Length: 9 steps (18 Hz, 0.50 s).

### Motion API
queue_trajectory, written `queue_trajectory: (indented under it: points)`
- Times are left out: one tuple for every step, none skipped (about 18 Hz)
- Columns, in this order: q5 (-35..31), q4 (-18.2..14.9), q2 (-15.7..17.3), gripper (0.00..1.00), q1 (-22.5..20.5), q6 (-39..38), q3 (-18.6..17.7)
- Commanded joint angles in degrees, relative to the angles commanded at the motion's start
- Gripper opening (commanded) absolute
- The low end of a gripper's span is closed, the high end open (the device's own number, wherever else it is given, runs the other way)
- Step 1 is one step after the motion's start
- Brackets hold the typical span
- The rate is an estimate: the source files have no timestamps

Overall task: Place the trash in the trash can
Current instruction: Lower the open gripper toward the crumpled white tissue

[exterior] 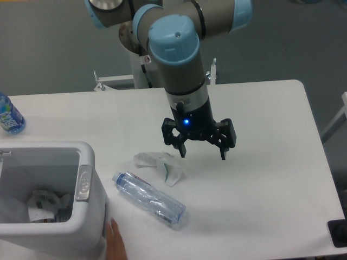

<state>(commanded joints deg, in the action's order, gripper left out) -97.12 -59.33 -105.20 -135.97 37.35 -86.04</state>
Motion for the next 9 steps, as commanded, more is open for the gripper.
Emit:
queue_trajectory:
  points:
    - [-0.5,0.1,-0.3,1.00,0.0,0.1,-0.5]
    - [-1.7,0.2,-0.4,1.00,0.0,0.1,-1.2]
    - [-2.2,0.1,-0.2,1.00,0.2,0.0,-1.3]
    - [-2.2,0.1,-0.3,1.00,0.2,-0.1,-1.8]
    - [-2.1,0.0,-0.3,1.00,0.3,-0.5,-2.2]
    - [-2.1,0.0,-0.3,1.00,0.4,-1.4,-2.8]
    - [-1.8,0.1,-0.4,1.00,0.3,-2.8,-4.1]
    - [-2.0,0.3,-0.4,1.00,0.4,-4.9,-5.4]
    - [-1.8,1.3,-0.9,1.00,0.4,-7.6,-6.1]
